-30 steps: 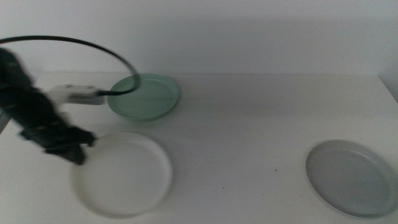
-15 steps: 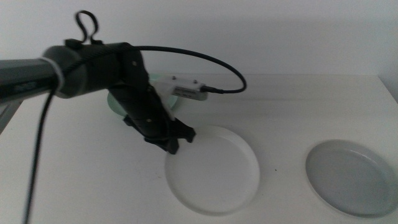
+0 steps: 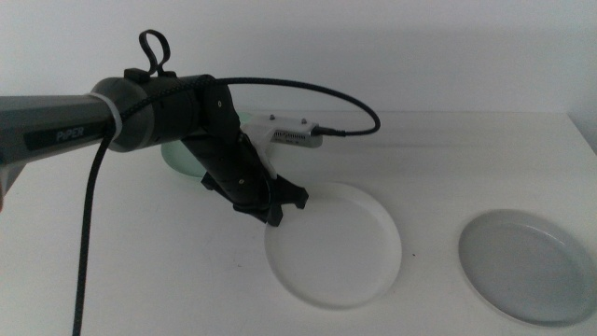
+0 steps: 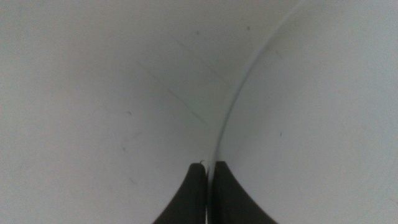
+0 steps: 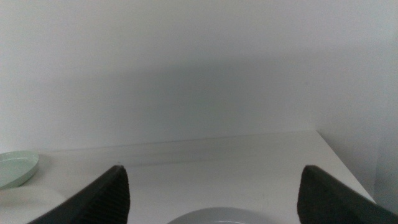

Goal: Stack the three bowls on top of each other.

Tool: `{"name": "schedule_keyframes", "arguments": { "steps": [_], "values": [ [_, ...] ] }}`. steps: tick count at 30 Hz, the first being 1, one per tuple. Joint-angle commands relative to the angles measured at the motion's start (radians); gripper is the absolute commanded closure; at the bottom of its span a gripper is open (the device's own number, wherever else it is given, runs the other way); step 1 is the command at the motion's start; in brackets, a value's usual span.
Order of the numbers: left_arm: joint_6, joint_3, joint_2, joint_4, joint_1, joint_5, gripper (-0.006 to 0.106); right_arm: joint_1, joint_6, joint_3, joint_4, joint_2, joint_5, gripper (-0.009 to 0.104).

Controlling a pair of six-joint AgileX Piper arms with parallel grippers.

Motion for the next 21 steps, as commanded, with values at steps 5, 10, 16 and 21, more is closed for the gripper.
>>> {"name": "schedule_keyframes", "arguments": {
  "steps": [5,10,16,21],
  "values": [
    [-0.058,-0.070,0.001,-0.015,-0.004,-0.002,0.102,-0.007,-0.004,-0.006,-0.010,0.004,-0.009,0.002],
    [-0.084,-0.102,0.008,-0.018,0.007,-0.002,0.102,-0.007,-0.004,-0.006,-0.010,0.004,-0.009,0.002],
    [-0.080,-0.171,0.073,-0.057,0.034,0.052,0.102,-0.007,-0.004,-0.006,-0.010,0.004,-0.009,0.002],
    [-0.078,-0.209,0.119,-0.061,0.040,0.073,0.102,-0.007,-0.004,-0.006,-0.010,0.004,-0.009,0.002]
  ]
}}
